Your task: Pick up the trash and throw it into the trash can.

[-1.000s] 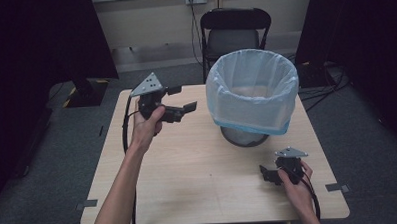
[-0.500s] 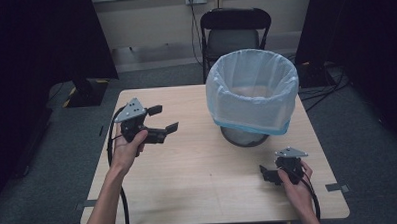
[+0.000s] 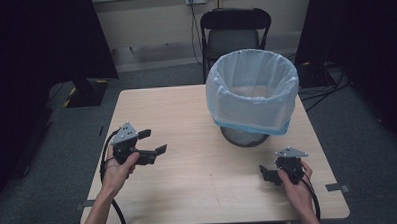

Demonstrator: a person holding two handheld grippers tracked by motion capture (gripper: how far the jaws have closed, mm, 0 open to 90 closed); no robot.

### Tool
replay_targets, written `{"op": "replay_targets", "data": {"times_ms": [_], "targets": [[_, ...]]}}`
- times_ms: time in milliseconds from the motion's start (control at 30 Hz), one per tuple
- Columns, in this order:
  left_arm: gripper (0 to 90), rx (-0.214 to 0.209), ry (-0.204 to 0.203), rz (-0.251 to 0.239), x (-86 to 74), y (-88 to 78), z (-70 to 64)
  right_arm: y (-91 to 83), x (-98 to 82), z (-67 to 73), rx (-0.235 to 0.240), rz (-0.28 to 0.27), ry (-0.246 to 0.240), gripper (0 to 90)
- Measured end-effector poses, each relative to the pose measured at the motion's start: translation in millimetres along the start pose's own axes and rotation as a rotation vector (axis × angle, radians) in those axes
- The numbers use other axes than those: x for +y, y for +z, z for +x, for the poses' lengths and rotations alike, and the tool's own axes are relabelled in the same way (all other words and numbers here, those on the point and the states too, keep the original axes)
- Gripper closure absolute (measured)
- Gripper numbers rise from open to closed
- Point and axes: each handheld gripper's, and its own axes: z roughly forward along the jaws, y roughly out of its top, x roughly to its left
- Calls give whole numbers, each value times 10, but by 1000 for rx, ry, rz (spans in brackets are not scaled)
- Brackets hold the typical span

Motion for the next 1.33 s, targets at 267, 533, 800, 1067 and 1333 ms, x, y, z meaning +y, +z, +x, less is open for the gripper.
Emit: {"op": "replay_targets", "data": {"times_ms": [267, 533, 800, 1067, 1333], "targets": [[167, 55, -35, 33, -350, -96, 32, 0, 0, 0, 0, 0, 0, 111], [181, 81, -75, 134, -804, -89, 80, 0, 0, 0, 0, 0, 0, 111], [181, 124, -109, 241, -1140, -54, 87, 0, 0, 0, 0, 0, 0, 111], [162, 161, -135, 265, -1263, 26, 86, 0, 0, -1, 0, 0, -1, 112], [155, 157, -93, 270, -1268, 39, 67, 0, -1, 0, 0, 0, -1, 112]]}}
